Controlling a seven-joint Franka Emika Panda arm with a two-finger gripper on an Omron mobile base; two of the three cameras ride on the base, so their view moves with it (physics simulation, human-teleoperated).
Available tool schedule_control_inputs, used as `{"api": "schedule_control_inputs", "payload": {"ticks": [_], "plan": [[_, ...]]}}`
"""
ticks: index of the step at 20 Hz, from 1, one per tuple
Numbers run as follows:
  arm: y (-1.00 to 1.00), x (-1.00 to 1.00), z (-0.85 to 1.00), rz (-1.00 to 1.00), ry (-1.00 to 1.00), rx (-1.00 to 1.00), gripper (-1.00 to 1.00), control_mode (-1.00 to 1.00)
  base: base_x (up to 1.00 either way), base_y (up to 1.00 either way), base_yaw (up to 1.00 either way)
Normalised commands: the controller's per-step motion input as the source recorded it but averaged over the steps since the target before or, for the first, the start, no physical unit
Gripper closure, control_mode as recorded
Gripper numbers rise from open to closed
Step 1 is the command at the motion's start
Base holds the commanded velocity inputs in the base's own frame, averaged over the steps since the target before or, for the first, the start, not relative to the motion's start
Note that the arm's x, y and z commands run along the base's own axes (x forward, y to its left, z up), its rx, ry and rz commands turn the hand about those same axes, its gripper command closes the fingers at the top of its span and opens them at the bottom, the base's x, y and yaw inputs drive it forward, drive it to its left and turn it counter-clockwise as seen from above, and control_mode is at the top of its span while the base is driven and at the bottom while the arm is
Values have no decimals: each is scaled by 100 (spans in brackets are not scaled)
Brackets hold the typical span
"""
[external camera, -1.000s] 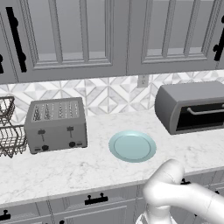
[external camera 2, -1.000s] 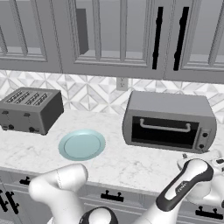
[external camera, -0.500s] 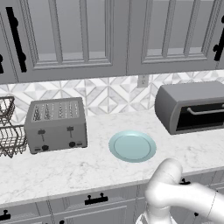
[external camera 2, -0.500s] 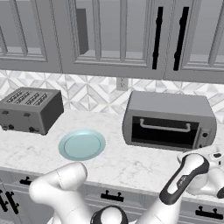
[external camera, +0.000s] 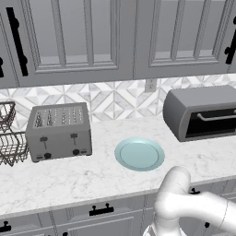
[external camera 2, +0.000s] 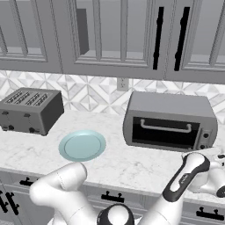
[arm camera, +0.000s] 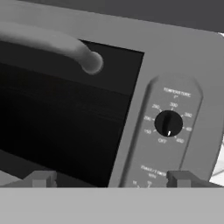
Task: Pick up the kebab skewer and baguette bread, and place them inside the toaster oven. Close the toaster oven door and start by setting the timer.
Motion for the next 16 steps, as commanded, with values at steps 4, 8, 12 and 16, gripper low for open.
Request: {"api": "schedule_control_inputs", "payload": {"ticks": [4, 8, 12, 16], "plan": [[-20, 22, -22, -9, 0, 5, -100, -100, 0, 0, 0], [-15, 26, -16, -3, 0, 6, -100, -100, 0, 0, 0], [-36, 15, -20, 0, 0, 6, -100, -100, 0, 0, 0], [-42, 18, -16, 0, 0, 7, -100, -100, 0, 0, 0]]}}
